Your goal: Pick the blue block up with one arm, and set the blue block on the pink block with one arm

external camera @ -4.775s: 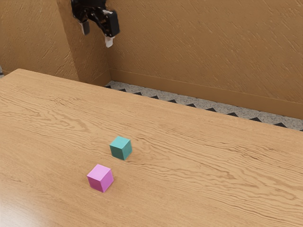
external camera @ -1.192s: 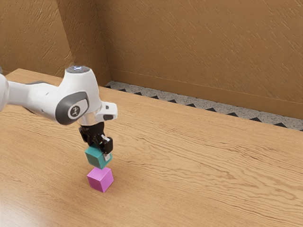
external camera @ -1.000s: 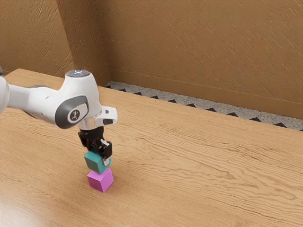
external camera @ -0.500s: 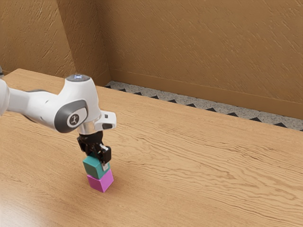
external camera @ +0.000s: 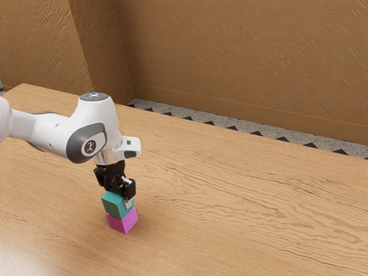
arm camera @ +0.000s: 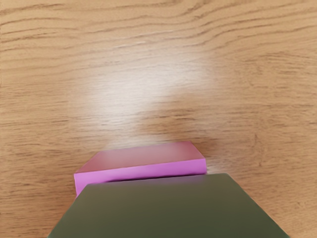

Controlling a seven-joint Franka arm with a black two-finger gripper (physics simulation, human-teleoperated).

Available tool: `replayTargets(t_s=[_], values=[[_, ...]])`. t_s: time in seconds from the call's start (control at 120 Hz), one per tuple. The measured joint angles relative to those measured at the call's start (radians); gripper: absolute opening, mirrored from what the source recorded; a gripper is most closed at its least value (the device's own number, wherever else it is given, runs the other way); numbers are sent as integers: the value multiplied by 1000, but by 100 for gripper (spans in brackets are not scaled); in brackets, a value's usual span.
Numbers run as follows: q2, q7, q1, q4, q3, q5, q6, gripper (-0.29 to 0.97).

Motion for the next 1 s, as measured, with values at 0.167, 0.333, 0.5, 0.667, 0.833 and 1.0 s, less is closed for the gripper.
replayTargets(t_s=[0.167, 0.333, 0.5, 0.667, 0.833, 1.0], values=[[1, 0, 2, 0, 0, -1, 1, 33], [2, 0, 0, 0, 0, -1, 1, 33], [2, 0, -1, 0, 0, 0, 5, 33], [2, 1, -1, 0, 0, 0, 7, 34], [0, 2, 4, 0, 1, 0, 7, 34], [1, 5, 11, 0, 3, -2, 7, 40]])
